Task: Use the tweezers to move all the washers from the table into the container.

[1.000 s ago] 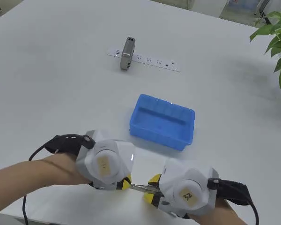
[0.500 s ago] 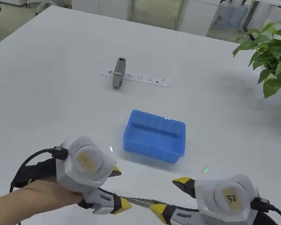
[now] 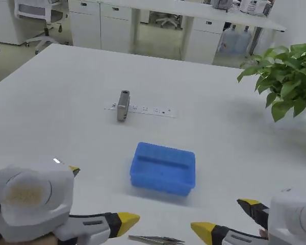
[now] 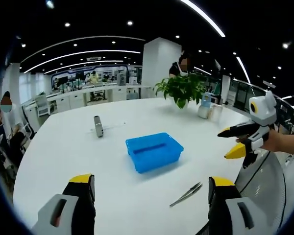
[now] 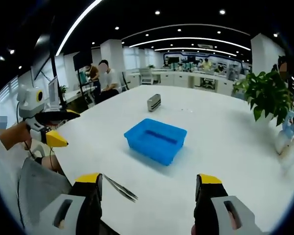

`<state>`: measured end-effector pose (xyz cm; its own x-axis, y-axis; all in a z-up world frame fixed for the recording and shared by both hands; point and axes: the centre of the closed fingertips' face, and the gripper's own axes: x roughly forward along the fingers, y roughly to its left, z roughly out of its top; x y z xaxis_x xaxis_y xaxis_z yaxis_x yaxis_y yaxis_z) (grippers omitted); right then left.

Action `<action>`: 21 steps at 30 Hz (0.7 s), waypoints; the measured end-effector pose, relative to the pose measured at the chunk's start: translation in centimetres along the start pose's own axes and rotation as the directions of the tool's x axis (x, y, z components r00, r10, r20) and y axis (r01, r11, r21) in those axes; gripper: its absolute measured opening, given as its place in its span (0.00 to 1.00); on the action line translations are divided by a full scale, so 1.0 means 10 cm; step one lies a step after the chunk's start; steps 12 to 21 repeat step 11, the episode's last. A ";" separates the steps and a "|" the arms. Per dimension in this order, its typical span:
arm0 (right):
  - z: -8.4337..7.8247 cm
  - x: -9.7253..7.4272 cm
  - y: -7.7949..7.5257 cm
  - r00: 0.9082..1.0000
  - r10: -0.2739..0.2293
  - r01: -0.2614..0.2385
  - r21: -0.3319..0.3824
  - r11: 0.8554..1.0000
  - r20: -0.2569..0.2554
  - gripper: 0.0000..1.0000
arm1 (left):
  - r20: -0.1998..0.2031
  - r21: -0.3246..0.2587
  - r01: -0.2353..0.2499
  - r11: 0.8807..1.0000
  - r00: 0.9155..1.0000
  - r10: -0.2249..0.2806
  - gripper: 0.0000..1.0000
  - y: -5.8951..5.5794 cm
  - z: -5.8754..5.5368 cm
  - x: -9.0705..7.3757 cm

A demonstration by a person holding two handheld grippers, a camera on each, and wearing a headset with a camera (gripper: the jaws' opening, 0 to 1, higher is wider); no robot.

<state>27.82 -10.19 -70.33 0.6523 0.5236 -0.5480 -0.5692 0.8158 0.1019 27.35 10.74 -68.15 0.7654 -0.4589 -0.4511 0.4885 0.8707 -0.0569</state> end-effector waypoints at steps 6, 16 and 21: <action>0.06 -0.11 -0.06 0.998 -0.041 0.042 -0.005 0.999 0.051 0.89 | 0.030 -0.025 -0.073 0.997 0.997 0.074 0.99 0.07 -0.01 -0.12; 0.05 -0.11 -0.04 0.998 -0.043 0.044 -0.026 0.999 0.037 0.92 | 0.033 -0.030 -0.082 0.996 0.996 0.083 0.99 0.06 -0.01 -0.13; 0.05 -0.11 -0.04 0.998 -0.043 0.044 -0.026 0.999 0.037 0.92 | 0.033 -0.030 -0.082 0.996 0.996 0.083 0.99 0.06 -0.01 -0.13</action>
